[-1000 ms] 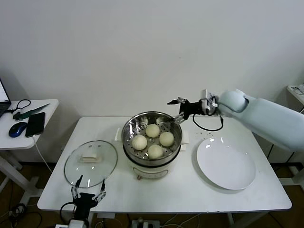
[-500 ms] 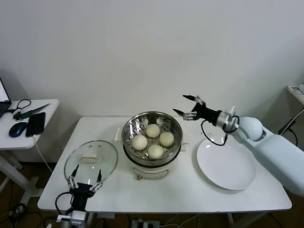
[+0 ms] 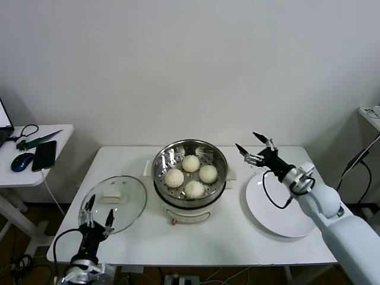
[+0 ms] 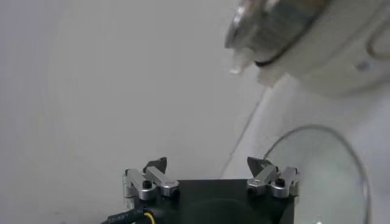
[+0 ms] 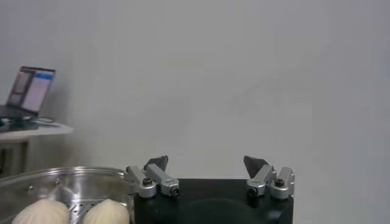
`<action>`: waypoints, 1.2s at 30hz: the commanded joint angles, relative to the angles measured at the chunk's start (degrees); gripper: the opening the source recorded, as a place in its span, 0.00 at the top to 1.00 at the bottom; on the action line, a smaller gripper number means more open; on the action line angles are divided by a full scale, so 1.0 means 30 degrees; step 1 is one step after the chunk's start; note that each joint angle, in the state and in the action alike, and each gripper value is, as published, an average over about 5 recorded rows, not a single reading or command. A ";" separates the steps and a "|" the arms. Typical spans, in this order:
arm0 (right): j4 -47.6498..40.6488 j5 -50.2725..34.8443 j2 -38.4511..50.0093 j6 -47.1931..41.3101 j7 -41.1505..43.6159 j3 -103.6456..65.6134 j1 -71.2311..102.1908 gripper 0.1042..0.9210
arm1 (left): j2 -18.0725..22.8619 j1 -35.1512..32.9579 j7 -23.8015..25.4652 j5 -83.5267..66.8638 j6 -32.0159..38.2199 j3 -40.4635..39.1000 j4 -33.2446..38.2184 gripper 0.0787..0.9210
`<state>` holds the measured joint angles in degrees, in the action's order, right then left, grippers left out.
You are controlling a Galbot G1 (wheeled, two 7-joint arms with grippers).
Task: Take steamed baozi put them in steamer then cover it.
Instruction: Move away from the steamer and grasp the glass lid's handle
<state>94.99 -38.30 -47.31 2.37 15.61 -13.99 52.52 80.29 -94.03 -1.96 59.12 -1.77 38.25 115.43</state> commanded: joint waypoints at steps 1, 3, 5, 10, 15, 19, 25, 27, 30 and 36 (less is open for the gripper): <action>0.1925 0.1300 -0.2797 -0.1378 -0.1076 -0.5892 0.6438 0.12 | -0.1606 0.1132 0.0570 1.0083 -0.0728 -0.0430 -0.1674 0.12; 0.1922 0.1504 -0.3105 -0.1411 -0.1001 -0.6274 0.7070 0.12 | -0.1688 0.1687 0.0689 1.0149 -0.0785 -0.0624 -0.2552 0.12; 0.1879 0.1691 -0.3335 -0.1407 -0.0917 -0.6591 0.7590 0.12 | -0.1702 0.2271 0.0696 1.0069 -0.0743 -0.0734 -0.3494 0.12; 0.1519 0.2231 -0.3755 -0.1184 -0.0569 -0.7008 0.8497 0.12 | -0.1625 0.4091 -0.0466 0.9887 -0.0350 -0.0979 -0.6016 0.12; 0.1003 0.2920 -0.4020 -0.0903 -0.0243 -0.7057 0.8725 0.12 | -0.1582 0.5937 -0.1404 0.9562 0.0008 -0.1186 -0.8038 0.12; 0.0729 0.3123 -0.4146 -0.0812 -0.0179 -0.7080 0.8654 0.12 | -0.1553 0.6756 -0.1426 0.9397 0.0088 -0.1273 -0.8958 0.12; 0.0512 0.3267 -0.4207 -0.0710 -0.0170 -0.7007 0.8391 0.12 | -0.1451 0.7771 -0.1475 0.9391 0.0104 -0.1164 -1.0447 0.12; 0.0438 0.3350 -0.4226 -0.0666 -0.0166 -0.6969 0.8308 0.12 | -0.1461 0.8056 -0.1569 0.9371 0.0124 -0.1123 -1.0869 0.12; 0.0308 0.3461 -0.4262 -0.0610 -0.0160 -0.6942 0.8190 0.12 | -0.1449 0.8439 -0.1688 0.9327 0.0160 -0.1147 -1.1443 0.12; 0.0133 0.3685 -0.4302 -0.0470 -0.0108 -0.6945 0.8138 0.12 | -0.1278 0.9160 -0.1843 0.9302 0.0231 -0.1158 -1.2472 0.12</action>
<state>95.84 -28.22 -59.67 0.76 15.12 -34.04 76.01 76.21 -71.42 -6.46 86.30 -1.26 34.80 85.14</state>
